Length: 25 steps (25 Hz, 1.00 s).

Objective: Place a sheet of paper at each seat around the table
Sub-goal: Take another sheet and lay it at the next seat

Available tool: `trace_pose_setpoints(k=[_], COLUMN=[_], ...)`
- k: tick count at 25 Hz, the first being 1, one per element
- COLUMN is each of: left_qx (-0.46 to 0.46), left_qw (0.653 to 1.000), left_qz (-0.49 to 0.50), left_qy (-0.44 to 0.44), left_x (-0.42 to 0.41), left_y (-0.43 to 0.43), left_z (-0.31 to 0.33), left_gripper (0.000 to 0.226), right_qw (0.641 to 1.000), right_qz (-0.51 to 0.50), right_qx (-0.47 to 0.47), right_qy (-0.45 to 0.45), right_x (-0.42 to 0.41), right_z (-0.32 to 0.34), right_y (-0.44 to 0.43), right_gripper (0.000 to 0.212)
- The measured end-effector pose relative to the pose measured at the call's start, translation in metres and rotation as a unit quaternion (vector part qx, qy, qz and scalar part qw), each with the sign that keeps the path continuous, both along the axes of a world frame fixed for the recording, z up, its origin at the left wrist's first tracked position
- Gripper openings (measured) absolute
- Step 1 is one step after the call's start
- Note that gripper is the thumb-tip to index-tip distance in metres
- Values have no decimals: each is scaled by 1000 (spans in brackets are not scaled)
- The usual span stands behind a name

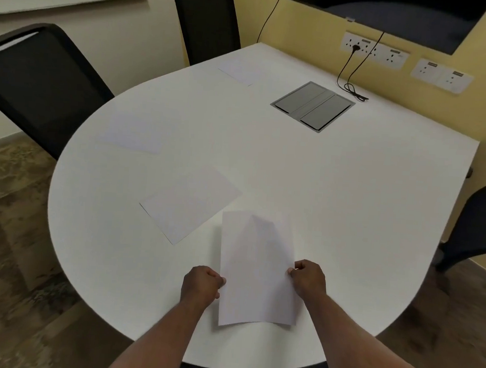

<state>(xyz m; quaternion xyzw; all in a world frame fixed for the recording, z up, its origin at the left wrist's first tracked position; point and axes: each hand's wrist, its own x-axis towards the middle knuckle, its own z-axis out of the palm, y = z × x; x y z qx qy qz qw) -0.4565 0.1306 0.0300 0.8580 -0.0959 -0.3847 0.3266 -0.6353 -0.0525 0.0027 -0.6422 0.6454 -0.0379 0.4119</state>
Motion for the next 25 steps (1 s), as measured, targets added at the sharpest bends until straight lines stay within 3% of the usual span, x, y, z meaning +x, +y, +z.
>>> trace_pose_setpoints(k=[10,13,15,18,21,25], left_qx=[79,147,182,166,143,166], left_qw=[996,984,966,910,876,845], left_qz=[-44,-92,-139,-266,-369,-435], left_qy=[-8,-32,-120,-271,-276,-264], left_x=[-10,-14,-17,-23,-25,-28], left_y=[-13,-13,-14,-15,-19,-23], left_z=[-32,-37,-38,-46,-59,-71], left_gripper=[13,32,48,70,91,93], right_qw=[999,998,994,979,958,937], right_qz=[1,12,45,148,247,309], right_qx=[24,14,-28,-98,-117,-107], right_qy=[41,61,93,104,84,119], right_x=[-6,-8,-10,-11,-12,-12], right_z=[-25,-28,-30,-33,-39,-50], right_y=[-8,-7,-5,-1,5,9], right_gripper=[16,17,28,47,66,68])
